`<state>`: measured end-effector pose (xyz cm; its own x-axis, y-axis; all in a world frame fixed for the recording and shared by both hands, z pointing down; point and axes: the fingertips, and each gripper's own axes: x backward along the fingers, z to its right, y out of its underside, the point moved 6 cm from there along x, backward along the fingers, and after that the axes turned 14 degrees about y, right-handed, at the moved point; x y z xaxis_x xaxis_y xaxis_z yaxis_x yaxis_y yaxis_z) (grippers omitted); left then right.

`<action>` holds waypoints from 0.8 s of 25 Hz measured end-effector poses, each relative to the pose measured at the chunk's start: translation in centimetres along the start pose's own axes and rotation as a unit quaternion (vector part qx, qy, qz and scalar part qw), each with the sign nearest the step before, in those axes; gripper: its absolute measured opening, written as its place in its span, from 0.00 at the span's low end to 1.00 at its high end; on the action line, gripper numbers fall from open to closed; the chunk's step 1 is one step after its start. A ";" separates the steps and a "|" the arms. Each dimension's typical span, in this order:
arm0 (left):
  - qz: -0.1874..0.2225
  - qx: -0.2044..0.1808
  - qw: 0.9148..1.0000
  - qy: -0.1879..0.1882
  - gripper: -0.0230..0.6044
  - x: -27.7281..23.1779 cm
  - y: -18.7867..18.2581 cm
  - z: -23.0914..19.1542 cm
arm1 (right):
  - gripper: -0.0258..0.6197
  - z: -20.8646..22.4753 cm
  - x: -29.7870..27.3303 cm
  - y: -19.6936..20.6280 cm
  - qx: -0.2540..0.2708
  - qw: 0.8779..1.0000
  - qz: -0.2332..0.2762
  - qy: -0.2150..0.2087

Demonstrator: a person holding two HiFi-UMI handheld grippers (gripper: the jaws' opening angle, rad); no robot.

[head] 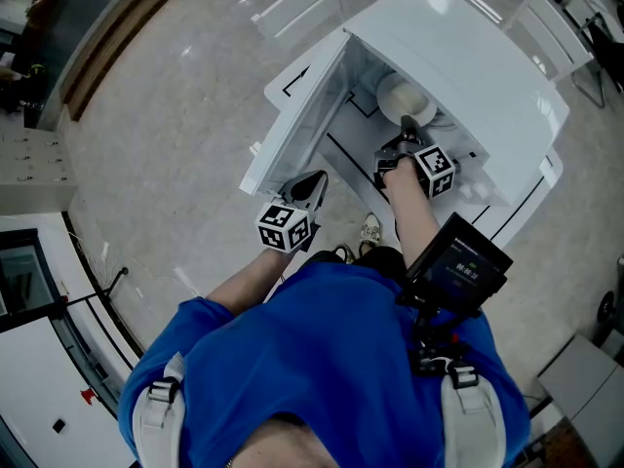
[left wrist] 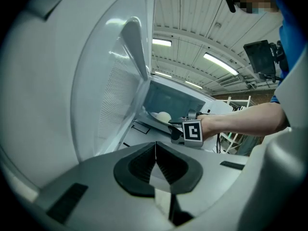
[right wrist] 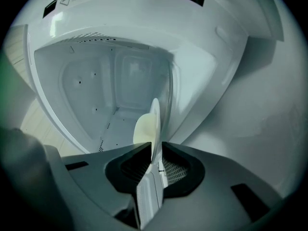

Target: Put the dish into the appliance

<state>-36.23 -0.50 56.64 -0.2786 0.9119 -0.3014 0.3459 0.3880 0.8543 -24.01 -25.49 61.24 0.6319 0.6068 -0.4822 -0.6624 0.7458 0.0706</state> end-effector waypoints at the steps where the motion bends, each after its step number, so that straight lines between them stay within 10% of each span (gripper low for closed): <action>1: 0.001 0.000 1.000 0.000 0.05 0.0 -0.1 0.0 | 0.11 0.1 0.0 0.0 0.000 1.000 0.000 0.001; 20: 0.007 -0.020 1.000 -0.017 0.05 0.6 0.0 -0.1 | 0.23 0.6 2.8 1.0 0.183 0.983 -0.035 -0.002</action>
<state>-36.51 0.01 56.54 -0.2428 0.9213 -0.3038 0.3139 0.3709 0.8740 -22.66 -22.92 60.48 0.6729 0.5501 -0.4946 -0.4283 0.8348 0.3459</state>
